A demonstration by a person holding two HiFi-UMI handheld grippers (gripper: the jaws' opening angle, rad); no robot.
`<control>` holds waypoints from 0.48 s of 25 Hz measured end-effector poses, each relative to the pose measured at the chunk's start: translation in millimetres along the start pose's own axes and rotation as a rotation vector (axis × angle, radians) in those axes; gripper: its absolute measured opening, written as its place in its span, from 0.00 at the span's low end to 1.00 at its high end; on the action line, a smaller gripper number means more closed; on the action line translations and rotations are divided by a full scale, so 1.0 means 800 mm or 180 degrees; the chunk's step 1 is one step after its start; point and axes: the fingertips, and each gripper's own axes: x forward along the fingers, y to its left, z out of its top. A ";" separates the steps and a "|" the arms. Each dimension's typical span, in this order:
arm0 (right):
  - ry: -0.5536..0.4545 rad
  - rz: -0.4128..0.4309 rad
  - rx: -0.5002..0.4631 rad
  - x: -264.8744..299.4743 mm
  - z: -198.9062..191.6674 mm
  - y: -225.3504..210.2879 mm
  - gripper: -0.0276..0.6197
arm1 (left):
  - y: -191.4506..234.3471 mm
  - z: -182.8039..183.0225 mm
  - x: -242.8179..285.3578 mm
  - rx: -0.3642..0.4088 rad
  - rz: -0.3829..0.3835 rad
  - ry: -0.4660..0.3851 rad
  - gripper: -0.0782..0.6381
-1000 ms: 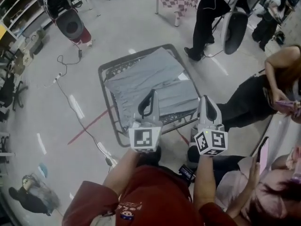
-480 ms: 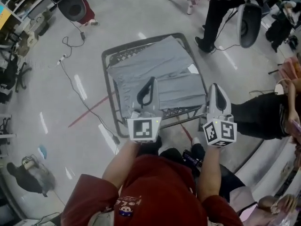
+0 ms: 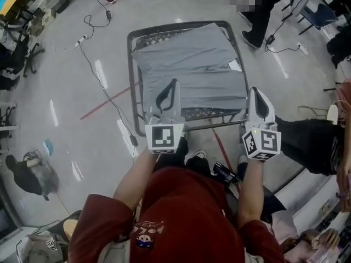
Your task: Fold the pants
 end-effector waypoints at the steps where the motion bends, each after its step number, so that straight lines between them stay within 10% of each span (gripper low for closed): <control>1: 0.0051 0.0051 -0.0055 0.001 -0.007 0.001 0.05 | 0.001 -0.010 -0.004 0.0055 0.0010 0.0076 0.12; 12: 0.0826 0.0942 -0.0799 0.030 -0.095 0.010 0.18 | 0.005 -0.124 -0.027 0.0752 -0.0238 0.0977 0.24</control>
